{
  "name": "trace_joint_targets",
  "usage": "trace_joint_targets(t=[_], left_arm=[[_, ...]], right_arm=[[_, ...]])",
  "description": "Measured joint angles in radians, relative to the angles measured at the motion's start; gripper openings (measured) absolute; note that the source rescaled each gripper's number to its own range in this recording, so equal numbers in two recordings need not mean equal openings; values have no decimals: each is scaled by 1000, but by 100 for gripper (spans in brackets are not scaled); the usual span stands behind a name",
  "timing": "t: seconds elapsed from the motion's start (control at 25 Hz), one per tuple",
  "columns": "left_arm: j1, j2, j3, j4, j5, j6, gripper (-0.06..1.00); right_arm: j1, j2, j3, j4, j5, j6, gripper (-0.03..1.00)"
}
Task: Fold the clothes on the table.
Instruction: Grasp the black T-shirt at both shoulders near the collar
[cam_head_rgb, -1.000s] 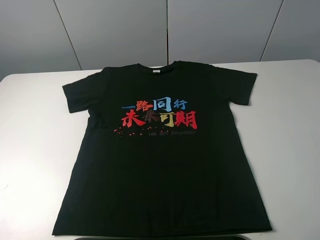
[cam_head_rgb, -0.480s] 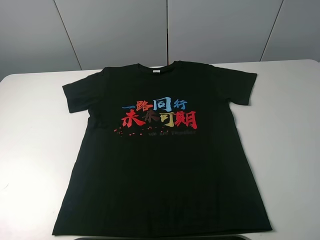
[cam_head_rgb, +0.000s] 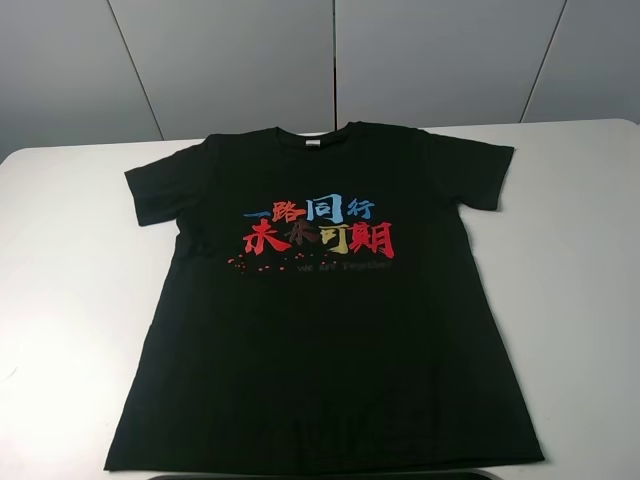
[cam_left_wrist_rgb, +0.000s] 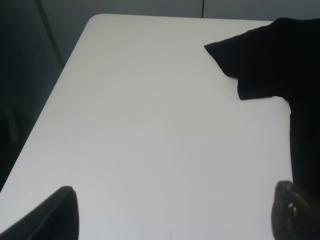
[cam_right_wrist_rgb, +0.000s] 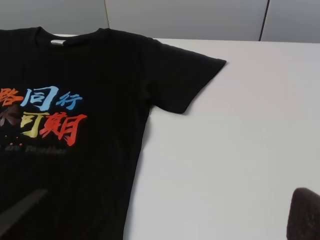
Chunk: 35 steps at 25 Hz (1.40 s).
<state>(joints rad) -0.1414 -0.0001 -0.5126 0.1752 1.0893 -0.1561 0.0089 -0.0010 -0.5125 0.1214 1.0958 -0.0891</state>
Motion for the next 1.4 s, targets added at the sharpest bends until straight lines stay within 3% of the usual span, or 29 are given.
trace_joint_targets(t=[0.2,0.44,0.84,0.92,1.16,1.24,1.4], left_arm=[[0,54,-68,-2,16,37,99],[0,277,-179,-4,25,119,99],[0,745,-343,-75,-11,378,99],[-21,841,-364,-88,-24,452,97],[-169,1096,-399,-90,-156,616,77],[-206,1184,-421,-95,-237,626,78],[-257,1371,-504,-99,-312,629,93]], right_arm=[[0,40,-9,0,25,36,100],[0,282,-73,-2,32,38,100],[0,717,-235,7,-38,-68,100],[0,791,-252,37,-61,-110,100],[0,1001,-288,150,-76,-227,100],[0,1064,-292,157,-80,-237,100],[0,1159,-303,176,-109,-270,100]])
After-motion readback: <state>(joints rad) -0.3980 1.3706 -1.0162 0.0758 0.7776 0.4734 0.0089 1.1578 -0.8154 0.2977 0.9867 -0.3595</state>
